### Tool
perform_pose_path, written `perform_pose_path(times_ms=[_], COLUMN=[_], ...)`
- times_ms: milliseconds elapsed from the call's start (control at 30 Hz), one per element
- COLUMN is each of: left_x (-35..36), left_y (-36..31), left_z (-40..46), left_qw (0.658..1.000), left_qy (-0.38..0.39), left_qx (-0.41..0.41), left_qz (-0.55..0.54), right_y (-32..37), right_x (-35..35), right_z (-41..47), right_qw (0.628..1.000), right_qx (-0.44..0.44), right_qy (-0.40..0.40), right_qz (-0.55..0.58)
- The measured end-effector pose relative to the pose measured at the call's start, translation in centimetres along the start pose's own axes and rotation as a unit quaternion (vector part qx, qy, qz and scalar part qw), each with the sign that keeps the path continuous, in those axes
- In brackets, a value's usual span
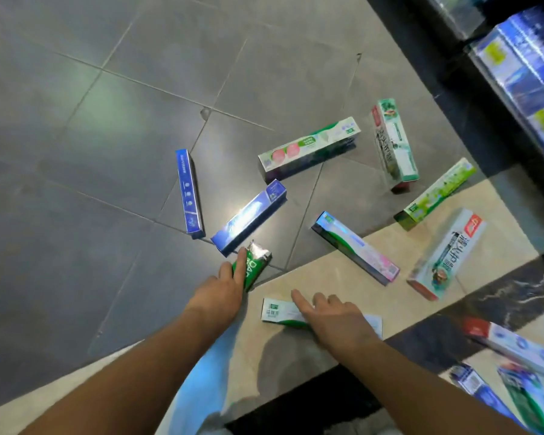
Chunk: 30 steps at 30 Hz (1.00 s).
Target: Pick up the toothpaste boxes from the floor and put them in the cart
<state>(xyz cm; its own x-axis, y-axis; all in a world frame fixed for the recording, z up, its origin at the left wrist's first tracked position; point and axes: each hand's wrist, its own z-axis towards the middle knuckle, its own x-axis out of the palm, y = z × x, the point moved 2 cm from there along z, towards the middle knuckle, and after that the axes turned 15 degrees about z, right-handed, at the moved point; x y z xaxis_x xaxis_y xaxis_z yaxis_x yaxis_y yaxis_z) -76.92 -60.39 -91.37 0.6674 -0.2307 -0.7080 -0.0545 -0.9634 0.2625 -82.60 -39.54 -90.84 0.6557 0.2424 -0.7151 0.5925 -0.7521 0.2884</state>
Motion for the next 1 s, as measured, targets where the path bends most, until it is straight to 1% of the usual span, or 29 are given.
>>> perform_pose_path(times_ms=[67,167,267,333,400,467,600,700,833,900,1000], left_x=[-1.3,-5.2,-12.5,-18.4,-25.1,-32.2,-45.9,-53.8,-62.7,-66.2,-70.2], left_y=[0.6,2.7,5.2,7.0,8.7,10.3,13.9,15.9,16.8,16.5,14.7], left_z=[-0.6,-3.3,-8.2,-12.2,-16.6,-21.2,-30.3,-36.0,-43.1,-45.7,-49.0], left_qw=[0.997,0.987,0.978,0.976,0.976,0.977,0.973,0.971,0.968,0.964,0.957], left_qy=[0.013,0.012,0.005,0.001,-0.016,-0.043,-0.103,-0.145,-0.19,-0.214,-0.222], left_qx=[-0.03,-0.054,-0.055,-0.055,-0.054,-0.046,-0.023,0.016,0.073,0.106,0.166], left_qz=[-0.064,-0.151,-0.199,-0.21,-0.211,-0.205,-0.203,-0.19,-0.144,-0.117,-0.083], right_y=[0.2,0.8,2.4,3.9,5.2,6.4,8.4,10.2,12.3,13.0,13.6], right_x=[-1.6,-5.8,-12.4,-18.2,-24.0,-30.4,-42.2,-49.2,-55.2,-56.7,-57.4], right_z=[-0.7,-3.3,-8.0,-12.1,-16.5,-21.3,-31.6,-39.4,-49.3,-53.8,-59.6], right_qw=[0.999,0.996,0.993,0.99,0.987,0.982,0.961,0.942,0.912,0.889,0.853], right_qx=[0.02,0.09,0.096,0.104,0.114,0.127,0.163,0.199,0.234,0.258,0.304], right_qy=[-0.031,-0.01,-0.05,-0.074,-0.091,-0.103,-0.152,-0.18,-0.234,-0.27,-0.303], right_qz=[-0.01,0.023,0.043,0.058,0.059,0.091,0.166,0.203,0.24,0.265,0.295])
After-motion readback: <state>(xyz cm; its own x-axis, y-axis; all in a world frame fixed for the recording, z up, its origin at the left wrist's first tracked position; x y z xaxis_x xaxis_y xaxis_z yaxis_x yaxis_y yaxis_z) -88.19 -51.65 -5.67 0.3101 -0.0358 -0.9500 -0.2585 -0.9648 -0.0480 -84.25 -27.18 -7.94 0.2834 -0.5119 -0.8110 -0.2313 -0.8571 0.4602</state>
